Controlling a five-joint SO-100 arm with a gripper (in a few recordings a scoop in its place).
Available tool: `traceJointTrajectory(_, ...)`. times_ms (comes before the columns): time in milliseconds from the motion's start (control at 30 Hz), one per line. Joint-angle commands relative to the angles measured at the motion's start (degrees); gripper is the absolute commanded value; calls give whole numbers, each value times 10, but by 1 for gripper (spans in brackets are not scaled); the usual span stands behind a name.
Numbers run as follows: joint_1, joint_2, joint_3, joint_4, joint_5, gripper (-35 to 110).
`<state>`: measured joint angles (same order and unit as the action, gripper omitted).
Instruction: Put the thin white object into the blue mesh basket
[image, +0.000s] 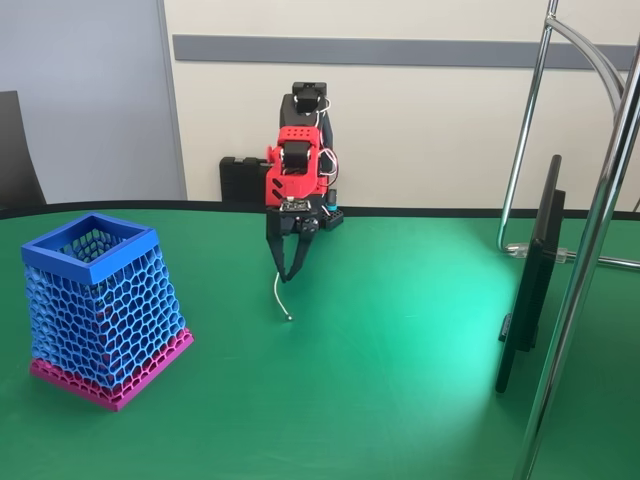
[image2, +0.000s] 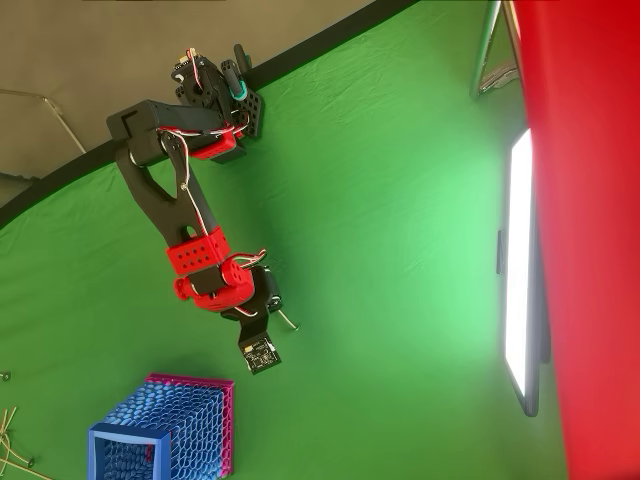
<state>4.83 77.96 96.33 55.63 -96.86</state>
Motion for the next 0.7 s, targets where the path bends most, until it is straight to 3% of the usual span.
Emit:
traceJointTrajectory(0,3,-8,-25,-21,-5,8)
traceJointTrajectory(267,7,-47,-40,-50,-21,16)
traceJointTrajectory(667,7,-98,-83,-52,-37,17)
